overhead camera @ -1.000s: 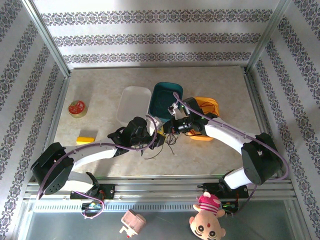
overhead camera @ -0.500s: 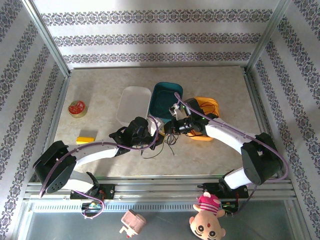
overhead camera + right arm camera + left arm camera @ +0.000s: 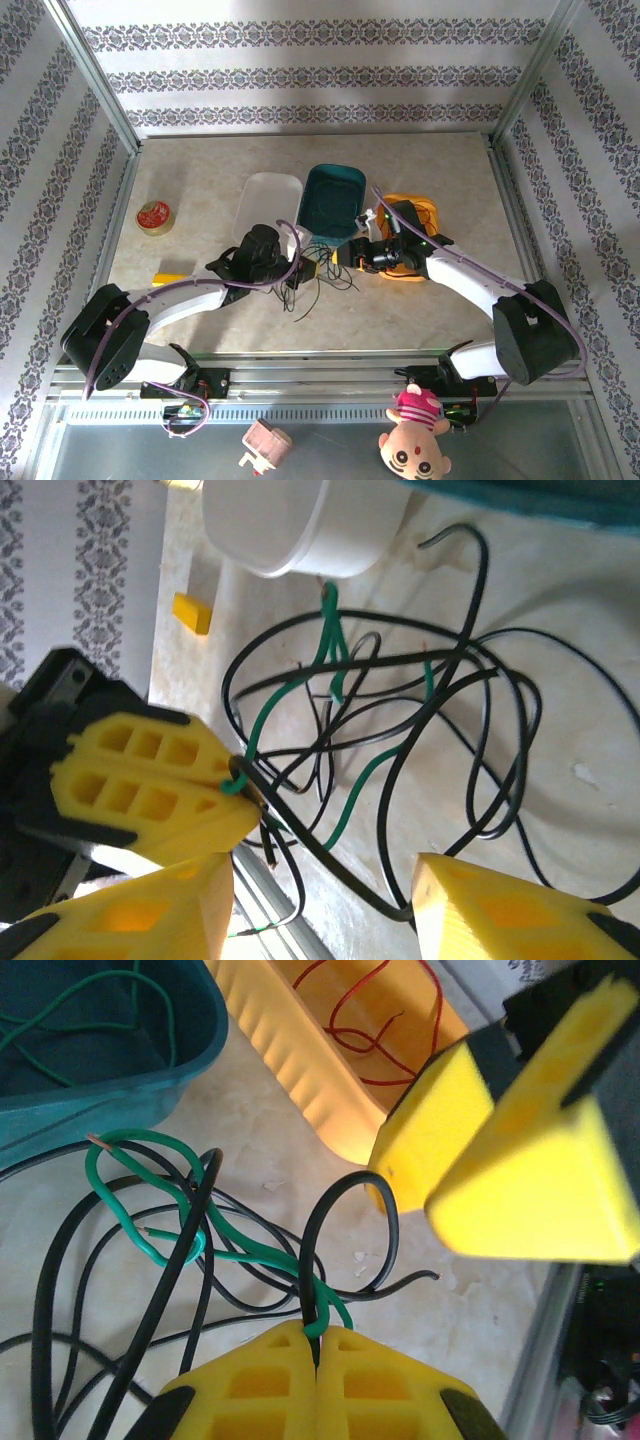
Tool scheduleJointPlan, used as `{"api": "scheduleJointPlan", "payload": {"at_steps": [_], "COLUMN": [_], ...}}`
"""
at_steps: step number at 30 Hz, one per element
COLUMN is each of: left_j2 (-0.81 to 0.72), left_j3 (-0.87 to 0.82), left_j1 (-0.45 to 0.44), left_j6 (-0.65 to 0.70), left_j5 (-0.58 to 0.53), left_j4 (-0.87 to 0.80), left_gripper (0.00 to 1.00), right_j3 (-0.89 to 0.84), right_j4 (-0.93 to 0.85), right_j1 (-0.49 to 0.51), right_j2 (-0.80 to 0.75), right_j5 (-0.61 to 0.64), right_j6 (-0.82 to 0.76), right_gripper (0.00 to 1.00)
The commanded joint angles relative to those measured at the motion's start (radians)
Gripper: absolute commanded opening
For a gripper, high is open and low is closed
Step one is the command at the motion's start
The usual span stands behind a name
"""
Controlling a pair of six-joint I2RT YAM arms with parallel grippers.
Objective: Untangle the cables
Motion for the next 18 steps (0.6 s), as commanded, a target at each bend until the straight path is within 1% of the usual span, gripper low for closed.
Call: {"api": "scheduleJointPlan", "payload": {"at_steps": [1,3,7,11,13,14,15,17,18], "left_j2": [-0.021,-0.023,-0.026,-0.029,-0.028,-0.029,-0.03,-0.035,-0.04], "left_j3": [0.006,0.007,0.01,0.007,0.008,0.008,0.008,0.008,0.007], "left_j1": [0.014,0.017,0.023,0.03,0.034,0.035,0.037,0.038,0.041], "left_j6": [-0.037,-0.044,-0.058,-0.087,-0.099,-0.106,-0.109,-0.101,-0.092], "left_j5": [0.096,0.103,0.112,0.12,0.133,0.138,0.142,0.14,0.134], "left_j4": [0.054,0.058,0.069,0.099,0.112,0.119,0.12,0.101,0.087], "left_gripper": [0.0,0.0,0.0,0.0,0.0,0.0,0.0,0.0,0.0], "right_j3": [-0.019,-0.007,0.032,0.087,0.109,0.115,0.118,0.113,0.104], "right_j4": [-0.002,-0.027,-0.061,-0.094,-0.109,-0.11,-0.112,-0.114,-0.113], "right_j1": [0.046,0.079,0.129,0.158,0.168,0.169,0.169,0.154,0.141], "right_j2": [-0.013,0.001,0.069,0.151,0.185,0.198,0.205,0.201,0.191], "right_j5": [-0.091,-0.086,-0.082,-0.115,-0.125,-0.135,-0.135,-0.12,-0.109], "right_j6": [-0.074,-0.108,-0.14,-0.165,-0.174,-0.174,-0.172,-0.164,-0.158], "right_gripper": [0.5,0.52,0.54,0.54,0.51,0.47,0.4,0.12,0.04]}}
